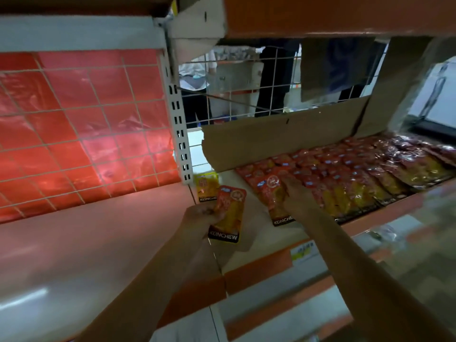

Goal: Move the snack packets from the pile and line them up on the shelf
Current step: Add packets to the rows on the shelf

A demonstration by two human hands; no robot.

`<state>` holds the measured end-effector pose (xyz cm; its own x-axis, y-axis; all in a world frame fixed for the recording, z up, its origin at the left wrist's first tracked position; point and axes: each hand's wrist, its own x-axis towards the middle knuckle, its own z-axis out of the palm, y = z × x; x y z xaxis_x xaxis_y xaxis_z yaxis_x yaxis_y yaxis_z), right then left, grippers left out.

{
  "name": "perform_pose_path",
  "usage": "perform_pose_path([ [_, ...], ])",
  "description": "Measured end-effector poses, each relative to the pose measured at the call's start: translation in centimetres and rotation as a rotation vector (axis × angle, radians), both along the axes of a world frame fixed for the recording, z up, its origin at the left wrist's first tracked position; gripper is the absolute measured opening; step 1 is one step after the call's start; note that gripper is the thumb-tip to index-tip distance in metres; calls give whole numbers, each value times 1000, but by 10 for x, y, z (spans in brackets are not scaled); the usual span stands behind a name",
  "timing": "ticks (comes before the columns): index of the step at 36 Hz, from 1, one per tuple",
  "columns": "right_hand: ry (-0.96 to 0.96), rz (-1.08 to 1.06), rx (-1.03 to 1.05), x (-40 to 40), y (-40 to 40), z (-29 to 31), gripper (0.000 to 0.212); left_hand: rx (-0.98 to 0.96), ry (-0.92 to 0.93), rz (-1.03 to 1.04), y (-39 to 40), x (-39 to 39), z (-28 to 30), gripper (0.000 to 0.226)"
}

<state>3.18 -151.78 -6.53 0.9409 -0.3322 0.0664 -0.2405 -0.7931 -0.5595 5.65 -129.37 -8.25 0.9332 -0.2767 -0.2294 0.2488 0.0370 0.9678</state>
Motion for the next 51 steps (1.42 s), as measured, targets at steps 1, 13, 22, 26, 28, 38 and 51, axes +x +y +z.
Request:
perform_pose_path([
  [1,-19,7,-56,2,-1,-3,36,1,-2,10,-2,0,-1,14],
  [13,30,-42,-552,14,2,-32,64,-25,-24,74,-3,-5,-4,22],
  [22,-158,3,-319,10,12,-31,46,-1,-3,129,-5,-3,-4,24],
  [26,-308,92,230,6,28,-22,26,-21,-9,115,-18,-3,-3,23],
  [28,-222,154,522,3,38,-15,32,-42,-18,97,-27,-3,-3,24],
  [38,-178,17,451,0,1,-8,53,462,-441,-23,-47,-2,-4,20],
  [51,-66,-3,-526,0,-1,-28,33,1092,-848,-209,-21,-2,-6,29],
])
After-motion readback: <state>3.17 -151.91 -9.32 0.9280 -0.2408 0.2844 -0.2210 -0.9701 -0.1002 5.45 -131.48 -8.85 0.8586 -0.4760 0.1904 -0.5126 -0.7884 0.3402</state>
